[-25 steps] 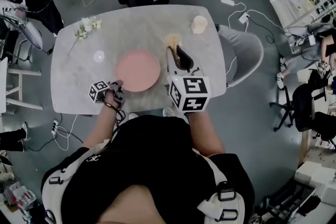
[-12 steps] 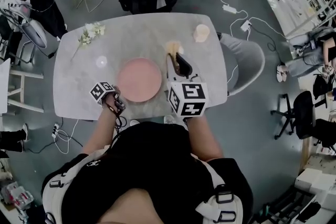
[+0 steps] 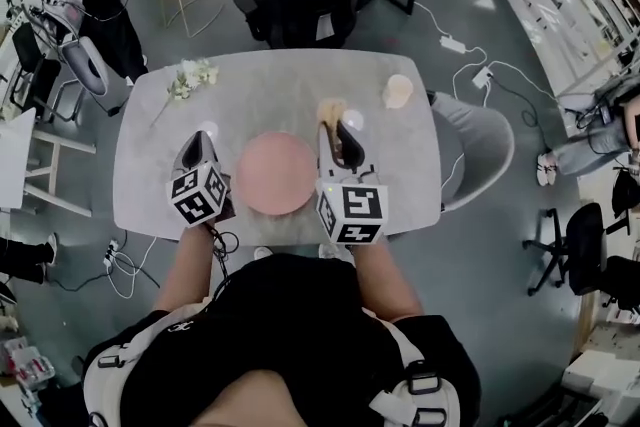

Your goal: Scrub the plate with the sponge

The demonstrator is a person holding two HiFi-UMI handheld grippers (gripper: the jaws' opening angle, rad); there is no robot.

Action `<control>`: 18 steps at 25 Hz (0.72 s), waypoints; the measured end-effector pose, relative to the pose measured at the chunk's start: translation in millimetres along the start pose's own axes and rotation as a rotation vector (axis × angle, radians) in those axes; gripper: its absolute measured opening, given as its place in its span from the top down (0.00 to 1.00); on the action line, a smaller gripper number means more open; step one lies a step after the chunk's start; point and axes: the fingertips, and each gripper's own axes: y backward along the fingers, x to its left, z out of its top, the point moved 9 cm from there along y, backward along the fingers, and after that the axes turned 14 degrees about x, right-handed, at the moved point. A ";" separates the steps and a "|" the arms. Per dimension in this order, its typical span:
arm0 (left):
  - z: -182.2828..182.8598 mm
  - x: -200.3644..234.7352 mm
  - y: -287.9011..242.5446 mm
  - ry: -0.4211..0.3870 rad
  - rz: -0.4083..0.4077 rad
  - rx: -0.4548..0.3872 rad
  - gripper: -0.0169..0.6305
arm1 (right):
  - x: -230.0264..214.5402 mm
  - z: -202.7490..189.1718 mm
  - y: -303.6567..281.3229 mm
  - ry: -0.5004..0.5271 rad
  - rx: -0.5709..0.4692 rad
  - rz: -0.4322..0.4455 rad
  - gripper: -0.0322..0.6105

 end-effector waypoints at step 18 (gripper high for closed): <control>53.7 -37.6 58.4 -0.105 -0.222 -0.178 0.97 | 8.8 8.6 -11.0 0.030 -0.100 0.029 0.85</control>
